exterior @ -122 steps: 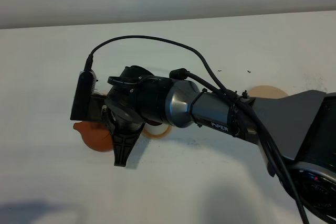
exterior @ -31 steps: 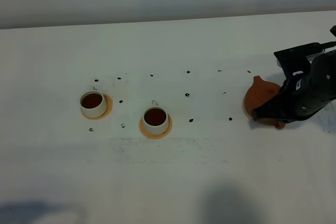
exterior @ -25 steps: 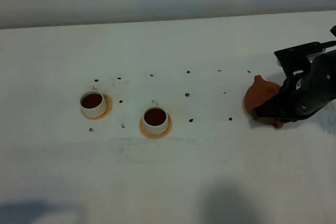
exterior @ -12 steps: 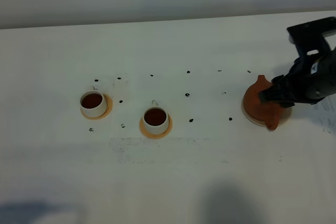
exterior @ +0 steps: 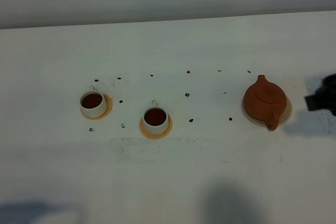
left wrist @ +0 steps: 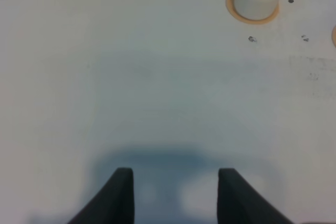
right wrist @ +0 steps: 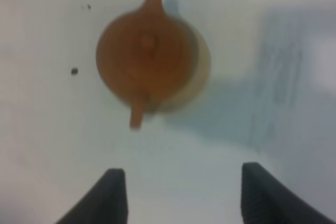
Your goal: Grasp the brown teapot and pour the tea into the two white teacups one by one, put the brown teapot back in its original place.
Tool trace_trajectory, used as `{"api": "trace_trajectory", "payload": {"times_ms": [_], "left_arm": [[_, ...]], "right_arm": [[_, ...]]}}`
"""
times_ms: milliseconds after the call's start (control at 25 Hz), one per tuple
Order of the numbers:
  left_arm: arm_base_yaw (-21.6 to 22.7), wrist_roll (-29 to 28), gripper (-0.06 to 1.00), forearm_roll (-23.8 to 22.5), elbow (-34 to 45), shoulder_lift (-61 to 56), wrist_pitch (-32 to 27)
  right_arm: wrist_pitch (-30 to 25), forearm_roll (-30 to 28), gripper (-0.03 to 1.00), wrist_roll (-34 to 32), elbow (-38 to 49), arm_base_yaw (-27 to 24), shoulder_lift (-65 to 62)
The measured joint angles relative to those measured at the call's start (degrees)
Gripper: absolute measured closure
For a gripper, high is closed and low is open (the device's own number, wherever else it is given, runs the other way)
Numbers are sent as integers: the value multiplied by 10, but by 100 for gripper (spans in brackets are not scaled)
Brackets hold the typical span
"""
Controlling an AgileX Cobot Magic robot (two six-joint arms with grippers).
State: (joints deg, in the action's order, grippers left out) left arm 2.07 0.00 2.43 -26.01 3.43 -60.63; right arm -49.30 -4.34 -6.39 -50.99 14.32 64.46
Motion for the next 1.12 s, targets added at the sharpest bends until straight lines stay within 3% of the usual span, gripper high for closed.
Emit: {"api": "trace_trajectory", "payload": {"times_ms": [240, 360, 720, 1120], "left_arm": [[0, 0, 57, 0, 0, 0, 0], [0, 0, 57, 0, 0, 0, 0], [0, 0, 57, 0, 0, 0, 0], [0, 0, 57, 0, 0, 0, 0]], "right_arm": [[-107, -13, 48, -18, 7, 0, -146], [-135, -13, 48, -20, 29, 0, -226], [-122, 2, 48, -16, 159, 0, -436], [-123, 43, 48, 74, 226, 0, -541]]}}
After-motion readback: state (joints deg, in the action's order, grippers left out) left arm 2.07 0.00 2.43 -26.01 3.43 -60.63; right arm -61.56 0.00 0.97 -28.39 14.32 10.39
